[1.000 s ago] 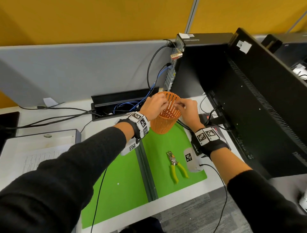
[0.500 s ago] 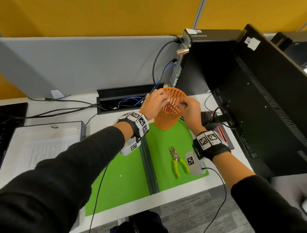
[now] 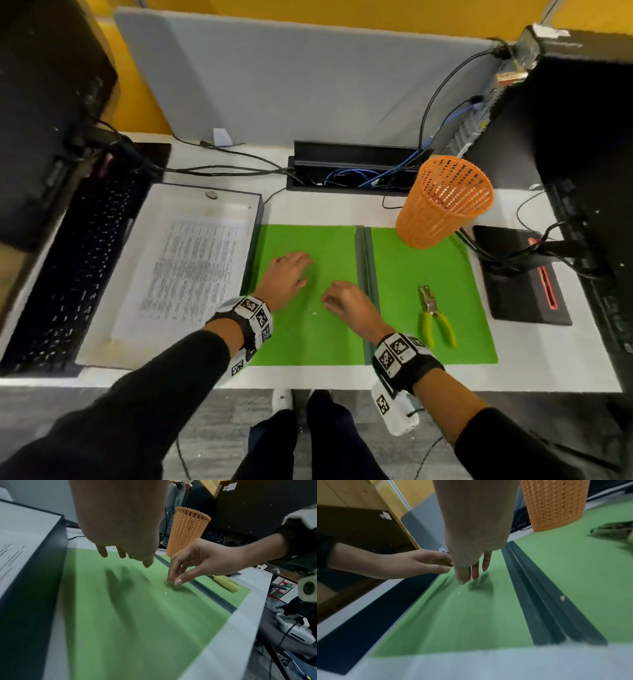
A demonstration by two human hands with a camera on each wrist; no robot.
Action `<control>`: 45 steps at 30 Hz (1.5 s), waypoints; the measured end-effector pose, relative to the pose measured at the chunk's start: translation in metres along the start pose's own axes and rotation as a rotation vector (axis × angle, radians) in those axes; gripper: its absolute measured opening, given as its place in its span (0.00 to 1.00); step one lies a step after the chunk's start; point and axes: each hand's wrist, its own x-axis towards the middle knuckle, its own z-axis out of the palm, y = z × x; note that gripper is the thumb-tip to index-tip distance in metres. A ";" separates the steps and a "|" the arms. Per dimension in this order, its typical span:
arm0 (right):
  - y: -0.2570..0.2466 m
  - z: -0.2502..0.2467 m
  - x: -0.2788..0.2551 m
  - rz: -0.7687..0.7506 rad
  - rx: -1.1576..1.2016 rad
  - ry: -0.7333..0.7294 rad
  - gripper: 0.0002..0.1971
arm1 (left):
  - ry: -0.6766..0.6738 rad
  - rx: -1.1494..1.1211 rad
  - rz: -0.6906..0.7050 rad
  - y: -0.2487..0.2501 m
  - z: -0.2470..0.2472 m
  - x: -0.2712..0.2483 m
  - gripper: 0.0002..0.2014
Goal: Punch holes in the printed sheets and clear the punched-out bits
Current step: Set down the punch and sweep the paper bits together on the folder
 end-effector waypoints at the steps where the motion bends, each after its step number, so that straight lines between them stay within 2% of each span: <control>1: -0.001 0.010 -0.003 0.006 0.001 -0.023 0.04 | -0.046 0.006 -0.012 -0.005 0.005 -0.013 0.24; 6: -0.006 0.031 -0.010 0.079 0.031 -0.007 0.06 | -0.236 0.034 0.001 -0.012 0.026 -0.054 0.40; 9: -0.011 0.031 -0.009 0.104 0.027 0.025 0.07 | -0.274 0.057 -0.006 -0.007 0.030 -0.060 0.47; 14: -0.012 0.032 -0.008 0.137 0.067 0.070 0.07 | -0.273 0.047 -0.031 -0.001 0.028 -0.056 0.49; 27: -0.017 0.041 -0.004 0.156 -0.001 0.128 0.03 | -0.279 0.043 -0.046 0.004 0.023 -0.053 0.51; 36: -0.017 0.049 0.000 0.125 -0.209 0.086 0.01 | -0.281 0.034 -0.047 0.004 0.021 -0.052 0.52; 45: -0.020 0.050 -0.005 0.131 -0.389 -0.017 0.16 | -0.297 0.039 -0.049 0.004 0.021 -0.047 0.52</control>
